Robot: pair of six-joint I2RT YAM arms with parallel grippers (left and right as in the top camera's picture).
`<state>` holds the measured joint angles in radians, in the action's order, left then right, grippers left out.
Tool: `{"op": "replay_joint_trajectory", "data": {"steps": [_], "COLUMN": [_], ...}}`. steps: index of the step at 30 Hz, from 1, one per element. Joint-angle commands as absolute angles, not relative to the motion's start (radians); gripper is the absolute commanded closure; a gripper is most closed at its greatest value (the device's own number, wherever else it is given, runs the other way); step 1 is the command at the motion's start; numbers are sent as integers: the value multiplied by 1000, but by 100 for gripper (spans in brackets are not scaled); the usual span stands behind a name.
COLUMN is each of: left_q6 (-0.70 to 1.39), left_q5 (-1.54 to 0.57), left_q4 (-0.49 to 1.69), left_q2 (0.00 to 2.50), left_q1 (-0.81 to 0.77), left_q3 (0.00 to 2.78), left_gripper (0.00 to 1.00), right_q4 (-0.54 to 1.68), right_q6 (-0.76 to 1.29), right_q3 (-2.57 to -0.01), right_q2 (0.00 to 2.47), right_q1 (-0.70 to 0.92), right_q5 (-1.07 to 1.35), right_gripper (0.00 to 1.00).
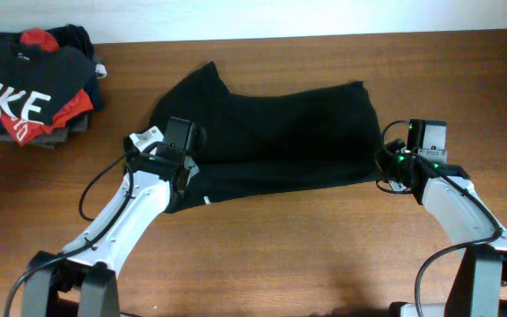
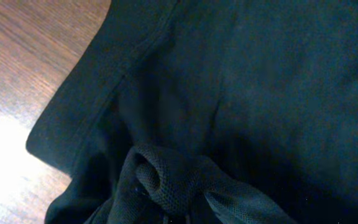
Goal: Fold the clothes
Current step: 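Hold the folded hem with both grippers over the shirt's middle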
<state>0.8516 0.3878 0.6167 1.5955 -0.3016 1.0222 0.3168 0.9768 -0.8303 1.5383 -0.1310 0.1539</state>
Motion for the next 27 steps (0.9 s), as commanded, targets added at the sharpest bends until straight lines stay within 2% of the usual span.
{"op": "replay_joint_trajectory", "data": {"steps": [1, 5, 8, 23, 27], "left_q6": [835, 836, 835, 836, 835], "left_q5": [440, 447, 447, 493, 495], "left_q4": [590, 553, 537, 501, 501], "left_q2": [1618, 1627, 1628, 1629, 1629], "left_q1": [-298, -298, -298, -298, -298], "left_q3": [1039, 1039, 1039, 1039, 1039], "left_gripper": [98, 97, 87, 86, 85], "right_q4": [302, 294, 298, 266, 250], "right_q6": [985, 985, 985, 985, 985], "right_q3": [-847, -847, -847, -847, -847], "right_q2": [1545, 1545, 1545, 1545, 1545], "right_q1": [-125, -124, -125, -124, -124], "right_q5": [114, 106, 96, 89, 89], "right_gripper": [96, 96, 96, 95, 90]}}
